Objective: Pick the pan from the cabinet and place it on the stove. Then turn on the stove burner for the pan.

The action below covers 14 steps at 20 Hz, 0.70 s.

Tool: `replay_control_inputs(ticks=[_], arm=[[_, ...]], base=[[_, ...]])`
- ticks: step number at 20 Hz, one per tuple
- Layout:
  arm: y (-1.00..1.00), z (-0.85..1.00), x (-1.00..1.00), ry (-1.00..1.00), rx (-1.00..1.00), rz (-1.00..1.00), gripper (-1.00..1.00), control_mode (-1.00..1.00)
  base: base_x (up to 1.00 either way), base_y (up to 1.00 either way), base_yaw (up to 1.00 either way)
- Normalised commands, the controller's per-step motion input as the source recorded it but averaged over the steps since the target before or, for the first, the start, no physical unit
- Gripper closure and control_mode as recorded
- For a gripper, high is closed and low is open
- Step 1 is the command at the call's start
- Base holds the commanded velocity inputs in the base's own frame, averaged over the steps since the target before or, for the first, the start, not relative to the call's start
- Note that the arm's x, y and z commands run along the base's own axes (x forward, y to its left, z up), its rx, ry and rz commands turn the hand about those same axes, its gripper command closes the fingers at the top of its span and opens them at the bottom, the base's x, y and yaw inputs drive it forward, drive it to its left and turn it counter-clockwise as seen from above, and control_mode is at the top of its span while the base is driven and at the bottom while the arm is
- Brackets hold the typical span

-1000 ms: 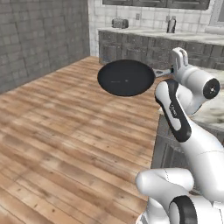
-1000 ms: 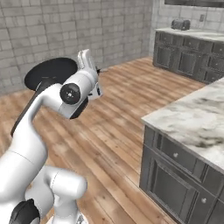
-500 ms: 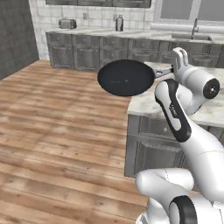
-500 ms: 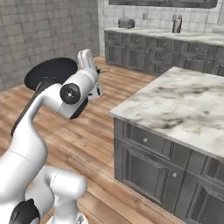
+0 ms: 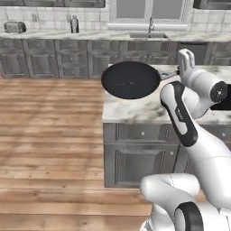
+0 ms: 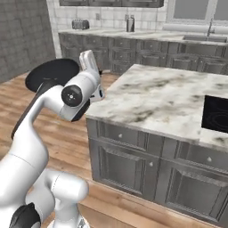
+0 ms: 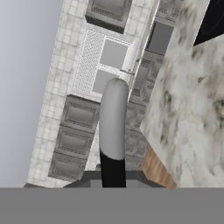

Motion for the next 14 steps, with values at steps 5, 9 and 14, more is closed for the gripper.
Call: replay_control_inputs(ticks=[5,9,14], arm=[[0.0,0.0,0.0,0.0,0.0,0.0,1.0,1.0],[0.0,0.0,0.0,0.0,0.0,0.0,1.0,1.0],[0.0,0.0,0.0,0.0,0.0,0.0,1.0,1.0]], base=[[0.47,-0.37,-0.25],[0.51,-0.69,-0.1],[0.45,-0.74,-0.05]])
